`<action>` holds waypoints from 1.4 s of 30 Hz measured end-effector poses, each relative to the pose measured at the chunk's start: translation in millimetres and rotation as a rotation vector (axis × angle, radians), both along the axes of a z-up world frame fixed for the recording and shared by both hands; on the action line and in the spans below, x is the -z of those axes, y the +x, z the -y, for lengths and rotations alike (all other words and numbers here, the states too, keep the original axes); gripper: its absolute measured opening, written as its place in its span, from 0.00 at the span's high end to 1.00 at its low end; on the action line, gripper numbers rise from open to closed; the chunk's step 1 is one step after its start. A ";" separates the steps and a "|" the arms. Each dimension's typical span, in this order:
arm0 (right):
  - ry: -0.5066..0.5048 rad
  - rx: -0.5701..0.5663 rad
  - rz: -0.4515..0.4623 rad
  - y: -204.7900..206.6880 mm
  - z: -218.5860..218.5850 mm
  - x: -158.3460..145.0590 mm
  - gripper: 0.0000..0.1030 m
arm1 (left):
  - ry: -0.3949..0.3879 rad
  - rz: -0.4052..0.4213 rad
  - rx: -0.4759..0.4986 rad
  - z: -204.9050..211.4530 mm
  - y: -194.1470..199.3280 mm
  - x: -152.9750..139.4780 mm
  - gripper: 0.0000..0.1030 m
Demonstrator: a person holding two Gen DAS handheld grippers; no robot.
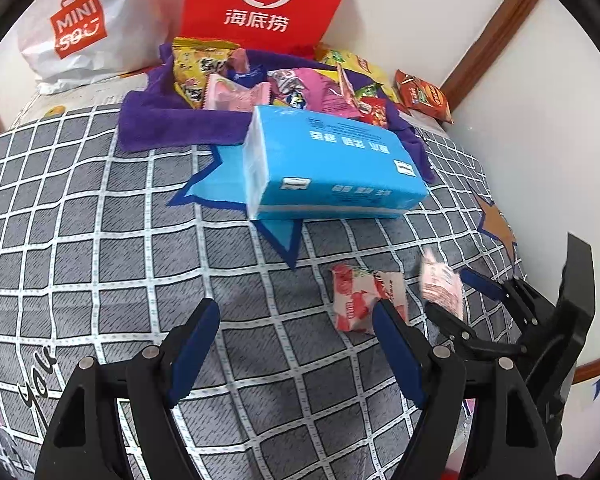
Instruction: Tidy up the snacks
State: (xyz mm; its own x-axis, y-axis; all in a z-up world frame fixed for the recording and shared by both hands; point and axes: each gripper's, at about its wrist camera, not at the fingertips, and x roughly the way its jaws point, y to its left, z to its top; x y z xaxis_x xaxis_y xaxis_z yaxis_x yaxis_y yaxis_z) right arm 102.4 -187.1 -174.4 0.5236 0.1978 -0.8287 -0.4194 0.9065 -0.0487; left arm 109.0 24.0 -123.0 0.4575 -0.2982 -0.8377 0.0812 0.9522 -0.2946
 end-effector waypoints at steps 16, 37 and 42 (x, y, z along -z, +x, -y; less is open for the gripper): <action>0.135 -0.065 -0.001 21.9 2.5 6.3 0.57 | 0.007 -0.023 0.049 24.8 6.5 8.2 0.25; 0.219 0.049 -0.008 18.7 51.1 -9.5 0.41 | 0.142 -0.014 0.159 79.8 24.0 34.8 0.64; 0.191 -0.013 -0.021 30.2 31.2 -4.4 0.40 | 0.128 -0.011 0.117 51.0 25.1 27.5 0.72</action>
